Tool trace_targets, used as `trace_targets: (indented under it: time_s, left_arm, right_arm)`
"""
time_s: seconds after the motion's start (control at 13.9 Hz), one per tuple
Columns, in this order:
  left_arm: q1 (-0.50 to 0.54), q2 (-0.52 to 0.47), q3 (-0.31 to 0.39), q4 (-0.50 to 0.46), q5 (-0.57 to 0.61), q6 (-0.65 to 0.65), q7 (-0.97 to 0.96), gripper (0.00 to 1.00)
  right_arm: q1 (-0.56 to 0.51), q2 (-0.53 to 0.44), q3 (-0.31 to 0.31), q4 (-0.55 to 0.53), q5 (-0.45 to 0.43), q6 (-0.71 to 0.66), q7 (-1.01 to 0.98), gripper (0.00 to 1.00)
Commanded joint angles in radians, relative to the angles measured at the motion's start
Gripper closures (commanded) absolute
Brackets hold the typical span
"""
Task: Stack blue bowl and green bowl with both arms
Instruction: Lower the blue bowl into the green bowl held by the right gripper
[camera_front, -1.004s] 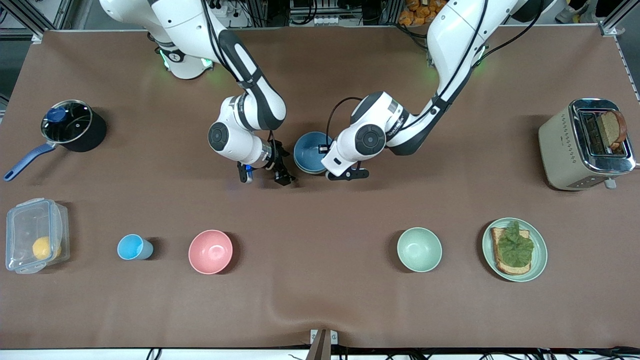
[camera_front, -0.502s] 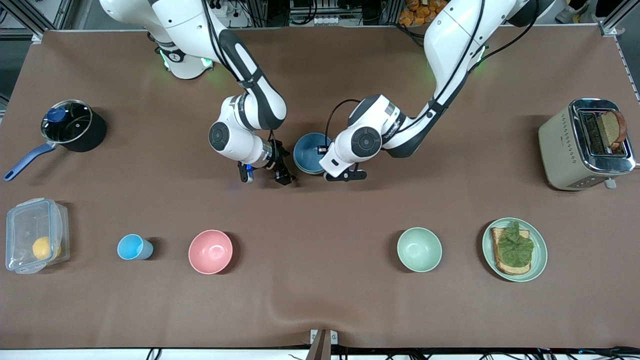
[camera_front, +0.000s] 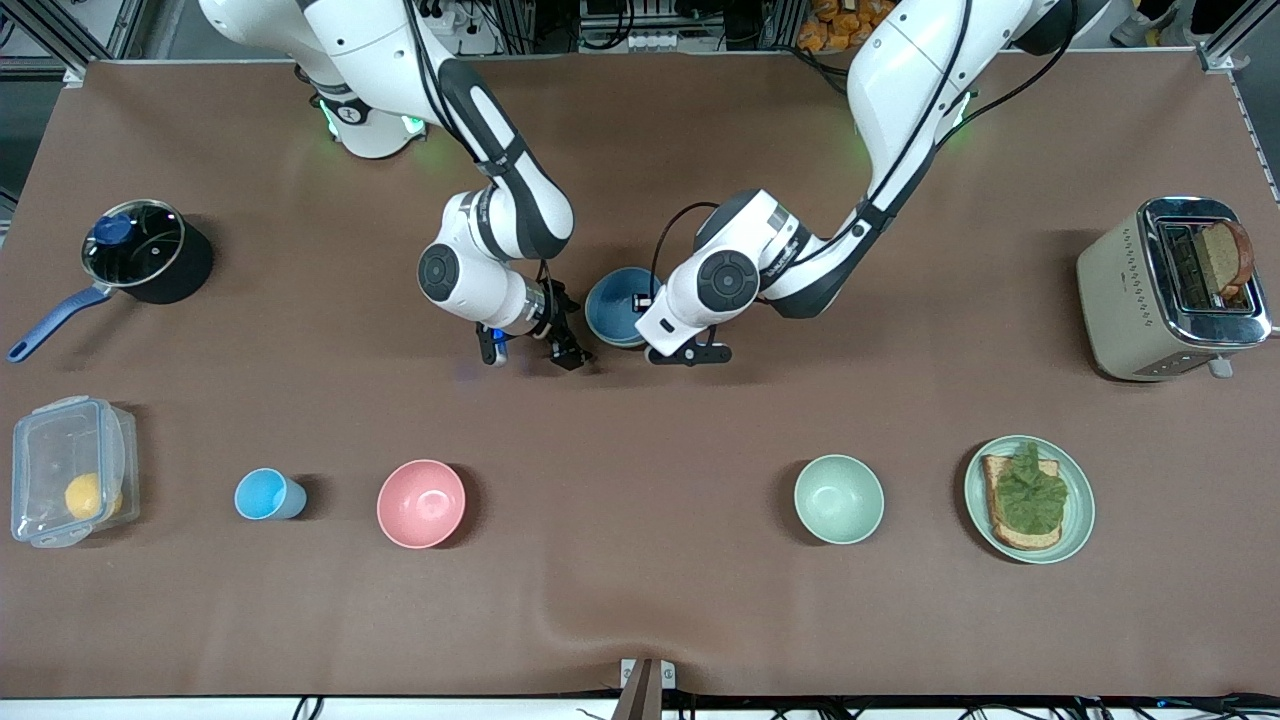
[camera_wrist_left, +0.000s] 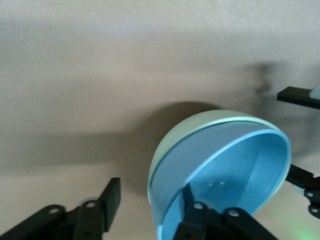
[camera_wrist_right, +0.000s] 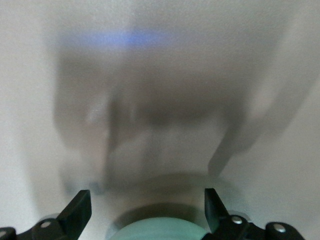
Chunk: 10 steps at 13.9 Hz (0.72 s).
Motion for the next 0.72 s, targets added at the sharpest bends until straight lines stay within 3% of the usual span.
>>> trace_targets:
  time_s: [0.0,0.29,0.65]
  left_arm:
    - [0.002,-0.052,0.003,0.001,0.026,-0.025,-0.053,0.0]
    - [0.057,-0.113,0.004,0.082,0.031,-0.16,-0.052,0.0]
    - [0.204,-0.124,0.009,0.219,0.166,-0.309,-0.047,0.0]
  right_arm:
    - [0.002,0.005,-0.002,0.008,0.03,-0.004,-0.022,0.0]
    - [-0.006,-0.045,-0.013,-0.014,-0.004,-0.035,-0.031,0.0]
    - [-0.004,-0.139,-0.169,-0.013,-0.241,-0.298,-0.026,0.0]
